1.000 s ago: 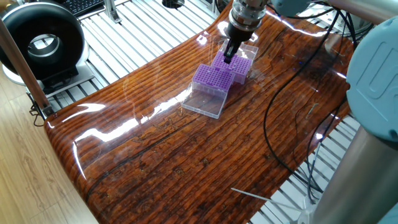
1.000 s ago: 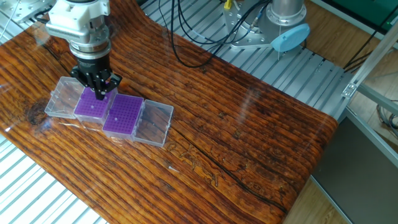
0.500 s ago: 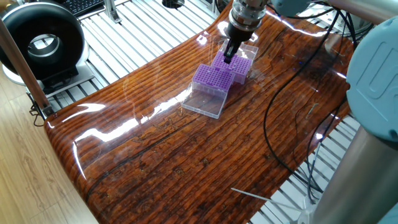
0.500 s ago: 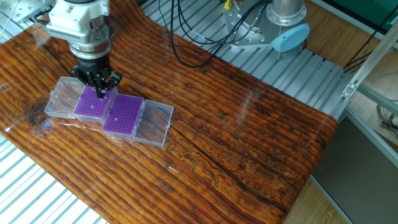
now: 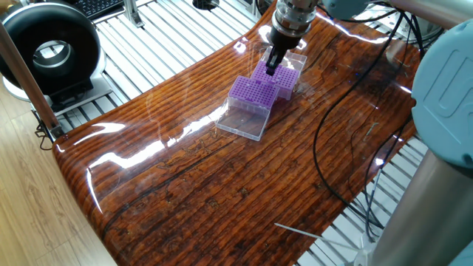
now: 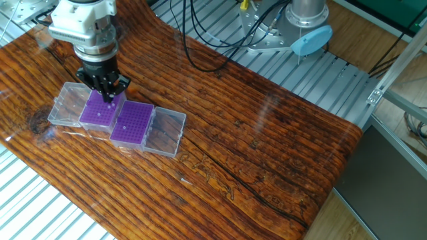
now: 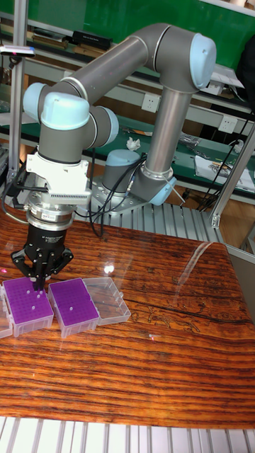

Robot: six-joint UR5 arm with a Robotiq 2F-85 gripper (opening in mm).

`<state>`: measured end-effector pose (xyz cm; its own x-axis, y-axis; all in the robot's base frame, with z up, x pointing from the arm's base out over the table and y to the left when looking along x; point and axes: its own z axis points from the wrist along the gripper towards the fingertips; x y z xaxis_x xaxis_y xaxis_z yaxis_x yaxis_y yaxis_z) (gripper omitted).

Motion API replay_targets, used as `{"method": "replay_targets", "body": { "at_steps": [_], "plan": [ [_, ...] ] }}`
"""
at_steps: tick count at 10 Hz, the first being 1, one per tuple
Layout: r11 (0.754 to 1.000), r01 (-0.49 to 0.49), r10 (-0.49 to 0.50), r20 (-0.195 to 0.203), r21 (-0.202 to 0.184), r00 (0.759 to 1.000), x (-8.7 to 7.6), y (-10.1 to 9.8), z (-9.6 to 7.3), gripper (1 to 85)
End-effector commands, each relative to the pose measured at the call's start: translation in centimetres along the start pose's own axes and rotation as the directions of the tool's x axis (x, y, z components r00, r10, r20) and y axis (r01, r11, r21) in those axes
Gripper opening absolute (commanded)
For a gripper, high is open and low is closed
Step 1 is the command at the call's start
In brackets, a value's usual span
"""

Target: Transfer all small pipette tips from one holder to another

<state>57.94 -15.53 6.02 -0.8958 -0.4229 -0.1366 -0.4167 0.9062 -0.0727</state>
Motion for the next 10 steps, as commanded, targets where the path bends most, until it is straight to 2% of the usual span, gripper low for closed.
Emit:
{"method": "replay_targets", "body": {
  "at_steps": [1,3,8,10],
  "plan": [
    [0.997,-0.077,0.078,-0.011,0.016,0.997,-0.5,1.1,-0.1,17.7],
    [0.994,-0.109,0.109,-0.03,0.016,0.994,-0.8,2.3,-0.9,17.0],
    [0.991,-0.134,0.135,-0.048,0.025,0.99,-2.0,3.9,-1.0,17.0],
    [0.99,-0.14,0.14,-0.056,0.009,0.989,-2.6,4.9,-0.9,17.3]
  ]
}}
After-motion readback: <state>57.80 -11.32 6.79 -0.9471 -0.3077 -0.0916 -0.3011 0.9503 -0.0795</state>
